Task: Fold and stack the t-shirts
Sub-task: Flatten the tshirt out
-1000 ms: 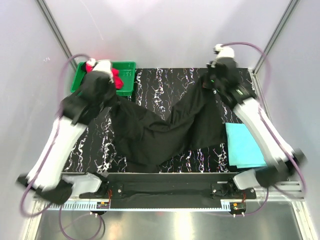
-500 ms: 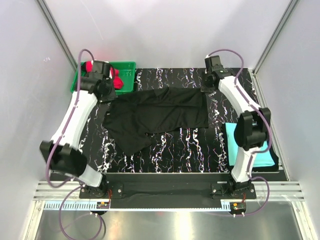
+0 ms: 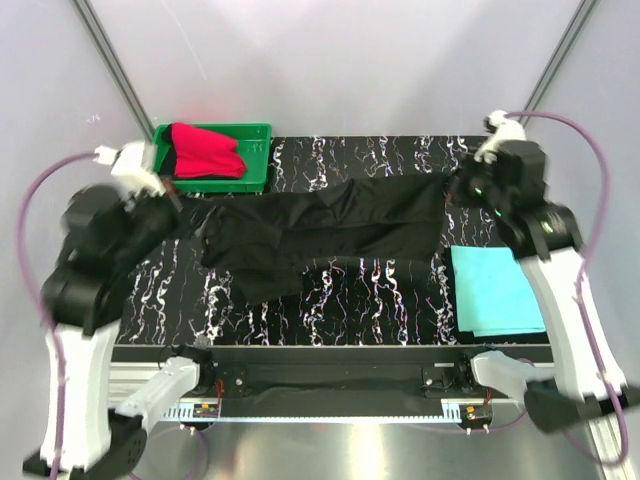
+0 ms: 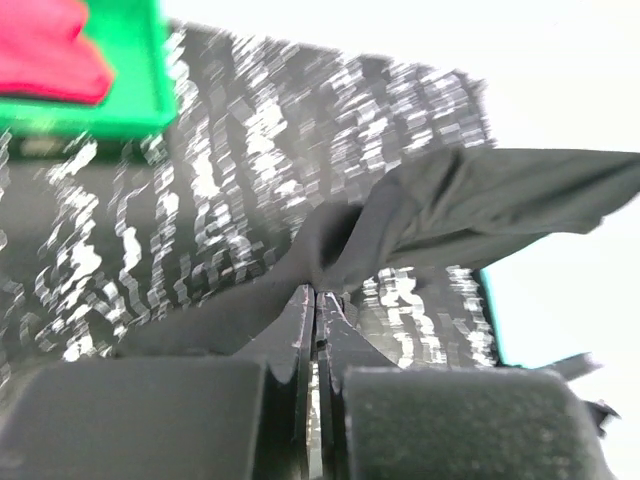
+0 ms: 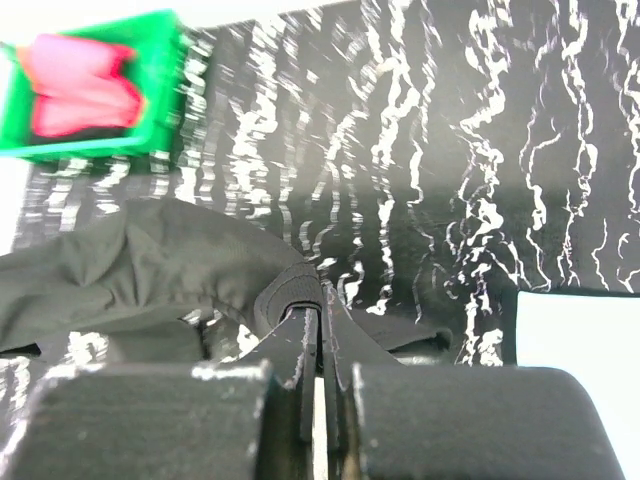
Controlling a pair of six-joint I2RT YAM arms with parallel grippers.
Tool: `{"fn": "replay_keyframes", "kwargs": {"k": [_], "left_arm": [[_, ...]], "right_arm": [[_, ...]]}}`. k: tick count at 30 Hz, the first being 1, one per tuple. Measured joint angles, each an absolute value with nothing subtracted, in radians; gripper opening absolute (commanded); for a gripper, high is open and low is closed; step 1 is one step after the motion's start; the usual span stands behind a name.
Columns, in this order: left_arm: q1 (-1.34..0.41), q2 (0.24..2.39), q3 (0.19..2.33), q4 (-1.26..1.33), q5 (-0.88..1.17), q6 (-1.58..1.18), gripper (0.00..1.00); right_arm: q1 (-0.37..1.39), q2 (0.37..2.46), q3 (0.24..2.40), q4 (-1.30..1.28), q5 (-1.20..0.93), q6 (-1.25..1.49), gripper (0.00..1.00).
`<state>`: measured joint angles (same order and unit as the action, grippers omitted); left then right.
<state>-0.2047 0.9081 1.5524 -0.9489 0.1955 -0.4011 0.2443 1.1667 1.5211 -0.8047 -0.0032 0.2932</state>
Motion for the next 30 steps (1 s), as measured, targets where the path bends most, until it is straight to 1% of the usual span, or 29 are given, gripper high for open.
{"fn": "replay_keyframes", "kwargs": {"k": [5, 9, 12, 16, 19, 23, 25, 28, 30], "left_arm": [[-0.205, 0.69, 1.554, -0.946, 0.282, -0.418, 0.0], [-0.205, 0.593, 1.591, -0.951, 0.331, -0.429, 0.0], [-0.205, 0.582, 1.638, -0.95, 0.355, -0.445, 0.0], [-0.205, 0.597, 1.662, -0.95, 0.36, -0.453, 0.0], [-0.205, 0.648, 1.663, -0.958, 0.327, -0.455, 0.0], [-0.205, 0.825, 1.635, -1.02, 0.235, -0.481, 0.0], [-0.205, 0.948, 1.55, -1.018, 0.213, -0.493, 0.0], [-0.205, 1.103, 1.32, -0.966, 0.168, -0.503, 0.0], [-0.201, 1.177, 1.187, -0.965, 0.132, -0.505, 0.0]], "right_arm": [[0.244, 0.893, 1.501, -0.849, -0.044, 0.308, 0.0], [0.245, 0.724, 1.516, -0.904, -0.048, 0.32, 0.0], [0.245, 0.661, 1.55, -0.942, -0.047, 0.335, 0.0], [0.247, 0.678, 1.563, -0.951, -0.035, 0.34, 0.0], [0.247, 0.778, 1.573, -0.95, 0.001, 0.339, 0.0], [0.247, 1.055, 1.603, -0.913, 0.034, 0.327, 0.0], [0.247, 1.211, 1.599, -0.881, 0.046, 0.318, 0.02], [0.247, 1.426, 1.571, -0.858, 0.052, 0.299, 0.05], [0.247, 1.56, 1.568, -0.858, 0.052, 0.282, 0.05]]}}
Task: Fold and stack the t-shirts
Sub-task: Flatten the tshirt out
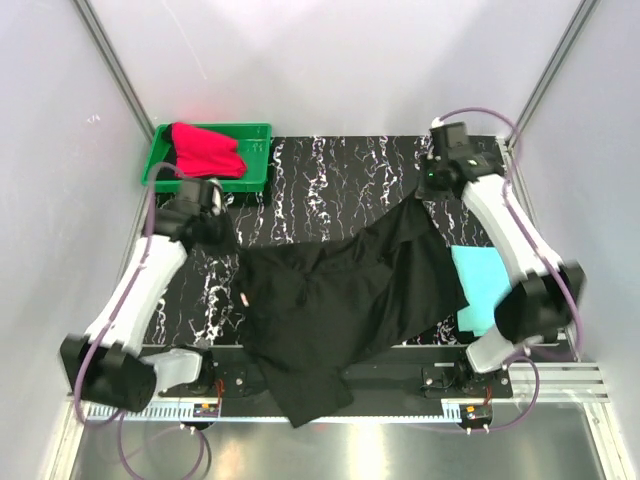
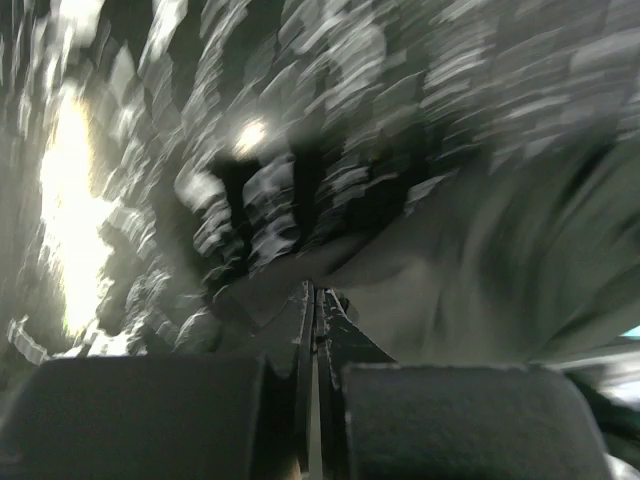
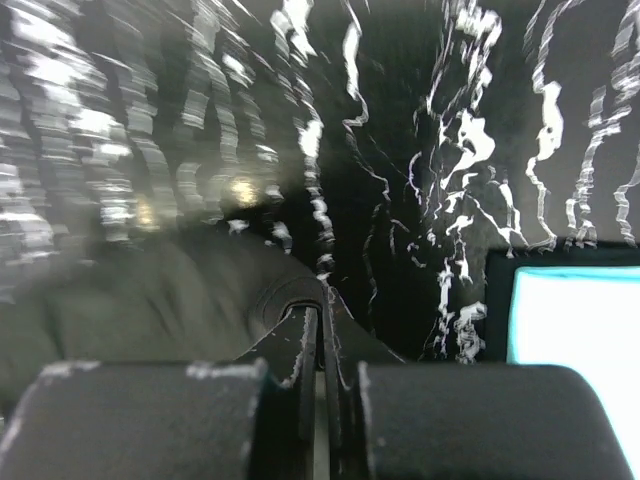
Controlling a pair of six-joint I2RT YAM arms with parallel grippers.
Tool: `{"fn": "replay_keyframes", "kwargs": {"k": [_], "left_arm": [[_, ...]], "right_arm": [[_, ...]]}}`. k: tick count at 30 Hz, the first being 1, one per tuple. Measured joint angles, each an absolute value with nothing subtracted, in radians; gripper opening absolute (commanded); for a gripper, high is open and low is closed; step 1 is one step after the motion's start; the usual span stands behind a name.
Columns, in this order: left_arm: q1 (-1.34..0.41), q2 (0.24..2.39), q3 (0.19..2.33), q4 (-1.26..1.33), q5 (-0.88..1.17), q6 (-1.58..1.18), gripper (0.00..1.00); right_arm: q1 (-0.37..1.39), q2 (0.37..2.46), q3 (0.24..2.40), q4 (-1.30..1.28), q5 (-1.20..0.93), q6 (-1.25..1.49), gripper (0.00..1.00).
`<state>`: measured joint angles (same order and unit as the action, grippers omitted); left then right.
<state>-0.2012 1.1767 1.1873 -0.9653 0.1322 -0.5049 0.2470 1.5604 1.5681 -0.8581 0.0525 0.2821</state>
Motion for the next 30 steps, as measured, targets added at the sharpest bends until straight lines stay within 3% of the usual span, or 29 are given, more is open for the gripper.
{"fn": "replay_keyframes", "kwargs": {"k": [3, 7, 8, 9, 10, 11, 12, 14, 15, 18, 22, 24, 28, 30], "left_arm": [[-0.186, 1.26, 1.053, -0.955, 0.077, -0.491, 0.0], [-0.156, 1.388, 1.053, -0.878, 0.014, -0.459, 0.0], [-0.151, 1.425, 1.063, -0.863, -0.006, -0.448, 0.07], [-0.149, 1.459, 1.073, -0.848, -0.025, -0.435, 0.24], [-0.148, 1.489, 1.081, -0.836, -0.041, -0.421, 0.32], [-0.148, 1.515, 1.089, -0.831, -0.059, -0.415, 0.39], [-0.148, 1.525, 1.092, -0.829, -0.07, -0.408, 0.59], [-0.148, 1.522, 1.092, -0.835, -0.101, -0.398, 0.69], [-0.148, 1.509, 1.092, -0.84, -0.117, -0.397, 0.7], [-0.149, 1.42, 1.091, -0.856, -0.151, -0.391, 0.67], [-0.166, 1.208, 1.069, -0.867, -0.12, -0.384, 0.46], [-0.197, 1.114, 1.032, -0.862, -0.064, -0.397, 0.42], [-0.331, 1.063, 0.929, -0.865, -0.002, -0.428, 0.37], [-0.41, 1.099, 0.878, -0.865, 0.023, -0.445, 0.34]], "right_arm": [[0.247, 1.752, 1.59, -0.85, 0.065, 0.258, 0.04], [0.245, 1.975, 1.698, -0.851, 0.09, 0.225, 0.07], [0.243, 2.016, 1.728, -0.849, 0.09, 0.222, 0.16], [0.242, 2.045, 1.751, -0.849, 0.09, 0.221, 0.23], [0.241, 2.064, 1.768, -0.847, 0.089, 0.22, 0.31], [0.241, 2.075, 1.777, -0.847, 0.089, 0.219, 0.51], [0.24, 2.078, 1.781, -0.849, 0.089, 0.226, 0.6], [0.239, 2.078, 1.79, -0.861, 0.099, 0.22, 0.85], [0.237, 2.078, 1.794, -0.864, 0.109, 0.222, 0.93], [0.228, 2.077, 1.805, -0.873, 0.138, 0.21, 1.0], [0.193, 2.055, 1.804, -0.892, 0.142, 0.222, 1.0], [0.178, 2.017, 1.783, -0.891, 0.125, 0.239, 1.0], [0.169, 1.867, 1.666, -0.876, 0.03, 0.292, 0.9], [0.174, 1.763, 1.559, -0.842, -0.033, 0.324, 0.81]]}}
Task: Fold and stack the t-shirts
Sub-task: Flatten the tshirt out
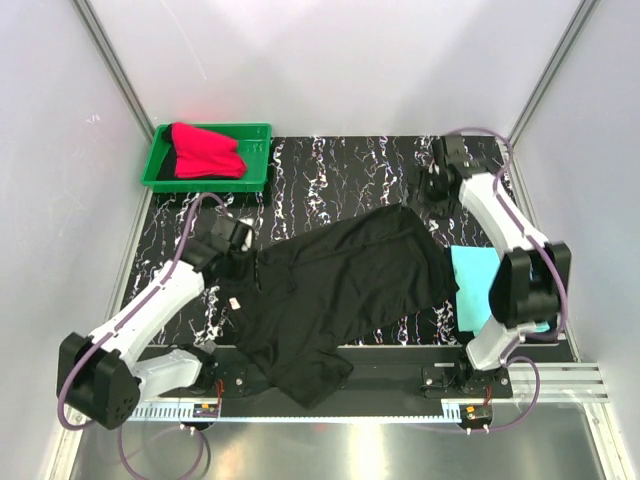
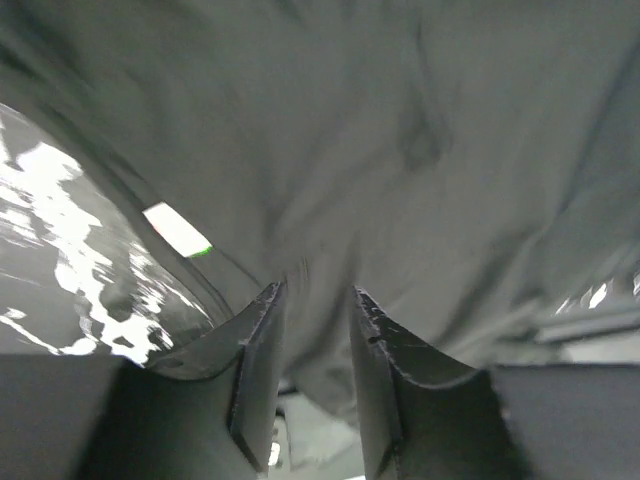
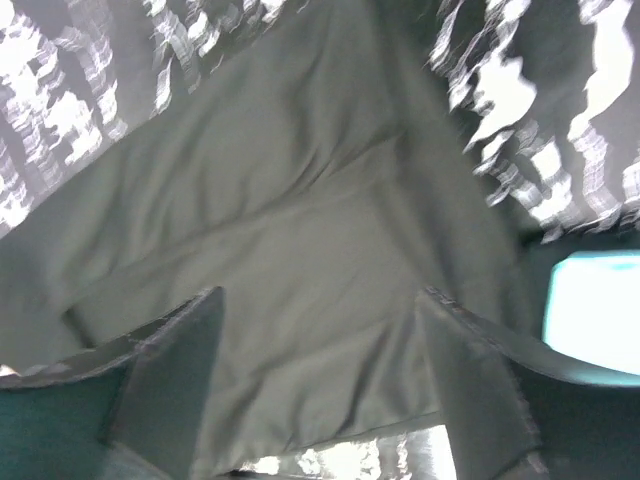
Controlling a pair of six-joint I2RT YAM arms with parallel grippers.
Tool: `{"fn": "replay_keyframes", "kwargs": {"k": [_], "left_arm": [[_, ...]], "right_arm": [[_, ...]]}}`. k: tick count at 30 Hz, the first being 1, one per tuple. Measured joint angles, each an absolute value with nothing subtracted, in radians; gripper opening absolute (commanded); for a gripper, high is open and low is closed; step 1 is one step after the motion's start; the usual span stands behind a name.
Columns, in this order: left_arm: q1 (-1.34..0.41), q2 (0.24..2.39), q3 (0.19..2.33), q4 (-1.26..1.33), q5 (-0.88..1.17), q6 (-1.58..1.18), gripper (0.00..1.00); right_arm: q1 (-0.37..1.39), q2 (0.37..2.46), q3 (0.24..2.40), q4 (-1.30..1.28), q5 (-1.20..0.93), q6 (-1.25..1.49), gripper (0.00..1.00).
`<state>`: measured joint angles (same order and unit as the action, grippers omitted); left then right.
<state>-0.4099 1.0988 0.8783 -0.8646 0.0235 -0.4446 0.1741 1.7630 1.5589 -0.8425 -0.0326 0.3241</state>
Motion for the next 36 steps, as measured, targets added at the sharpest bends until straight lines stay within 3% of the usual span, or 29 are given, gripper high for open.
{"fn": "replay_keyframes", "kwargs": {"k": [4, 11, 14, 20, 26, 36], "left_arm": [[-0.465, 1.145, 0.84, -0.862, 0.053, -0.484, 0.34], [-0.466, 1.208, 0.783, -0.805, 0.045, -0.61, 0.3], [-0.464, 1.218, 0.733, -0.804, 0.037, -0.656, 0.28], [-0.398, 1.232, 0.688, -0.785, 0.03, -0.722, 0.38], [-0.366, 1.241, 0.625, -0.767, 0.031, -0.769, 0.38], [-0.348, 1.295, 0.62, -0.742, 0.054, -0.784, 0.2]], "right_arm": [[0.183, 1.596, 1.342, -0.782, -0.138, 0.389, 0.74], [0.182, 1.55, 1.122, -0.708, -0.281, 0.483, 0.73], [0.182, 1.534, 1.091, -0.705, -0.301, 0.499, 0.74], [0.182, 1.479, 1.087, -0.67, -0.321, 0.513, 0.74], [0.182, 1.462, 1.068, -0.663, -0.327, 0.513, 0.75], [0.183, 1.463, 1.067, -0.661, -0.332, 0.513, 0.75]]}}
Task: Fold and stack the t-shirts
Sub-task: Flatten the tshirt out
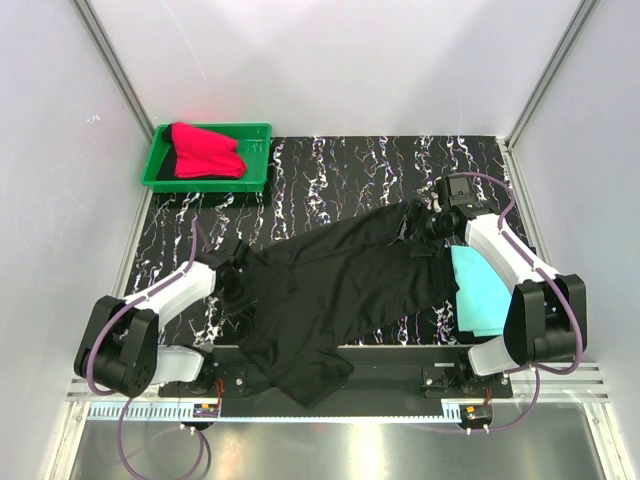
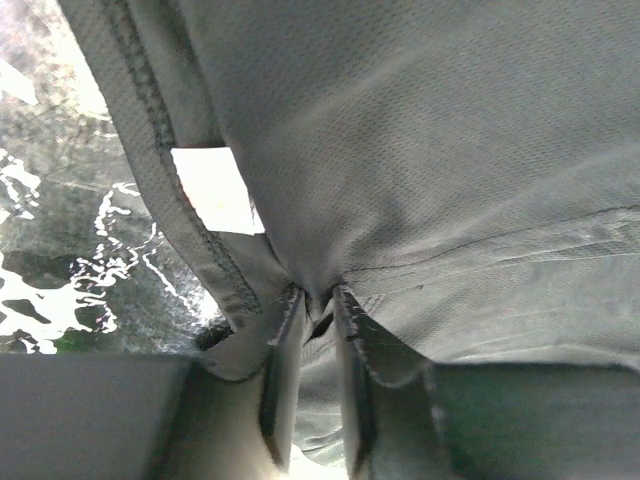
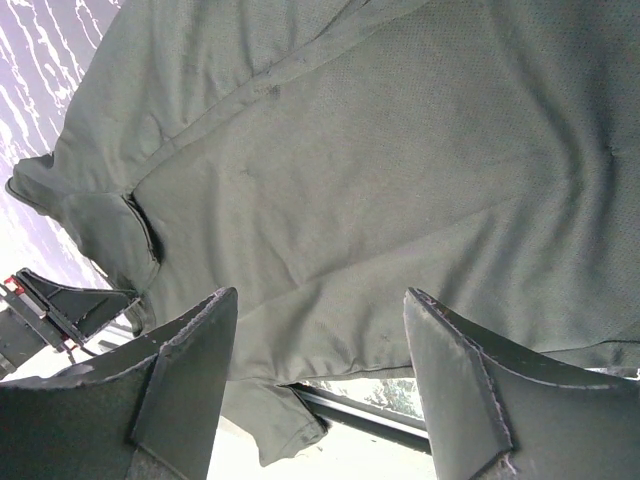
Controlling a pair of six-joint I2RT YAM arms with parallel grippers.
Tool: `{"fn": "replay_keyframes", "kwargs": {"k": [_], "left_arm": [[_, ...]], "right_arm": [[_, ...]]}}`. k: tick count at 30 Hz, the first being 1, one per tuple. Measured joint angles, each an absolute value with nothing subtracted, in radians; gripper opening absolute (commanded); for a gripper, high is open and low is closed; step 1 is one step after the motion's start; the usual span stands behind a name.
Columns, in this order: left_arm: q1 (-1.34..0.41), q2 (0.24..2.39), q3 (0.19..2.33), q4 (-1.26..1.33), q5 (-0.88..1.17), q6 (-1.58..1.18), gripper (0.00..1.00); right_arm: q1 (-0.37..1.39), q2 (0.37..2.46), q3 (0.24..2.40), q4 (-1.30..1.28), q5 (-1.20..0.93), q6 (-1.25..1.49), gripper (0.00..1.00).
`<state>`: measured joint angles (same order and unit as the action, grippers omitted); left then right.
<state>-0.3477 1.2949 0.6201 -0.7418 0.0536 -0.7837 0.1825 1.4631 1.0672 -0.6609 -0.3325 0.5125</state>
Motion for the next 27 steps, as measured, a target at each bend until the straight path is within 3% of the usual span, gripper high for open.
{"fn": "replay_keyframes", "kwargs": {"k": [2, 4, 16, 22, 27], "left_arm": [[-0.347, 1.298, 0.622, -0.738, 0.058, -0.784, 0.24], [-0.347, 1.298, 0.622, -0.734, 0.064, -0.782, 0.39], [-0.346, 1.293, 0.629, -0.728, 0.072, -0.778, 0.29], [-0.346, 1.288, 0.654, -0.747, 0.072, -0.766, 0.38], [-0.346, 1.272, 0.656, -0.758, 0.068, -0.764, 0.37]], "right_arm": [[0.182, 1.467, 1.067, -0.66, -0.333, 0.513, 0.76], [0.183, 1.475, 1.068, -0.658, -0.333, 0.512, 0.77], [0.183, 1.517, 1.092, -0.656, -0.335, 0.503, 0.77], [0.183, 1.529, 1.094, -0.655, -0.335, 0.501, 0.77], [0.183, 1.532, 1.099, -0.655, -0.335, 0.501, 0.77]]}}
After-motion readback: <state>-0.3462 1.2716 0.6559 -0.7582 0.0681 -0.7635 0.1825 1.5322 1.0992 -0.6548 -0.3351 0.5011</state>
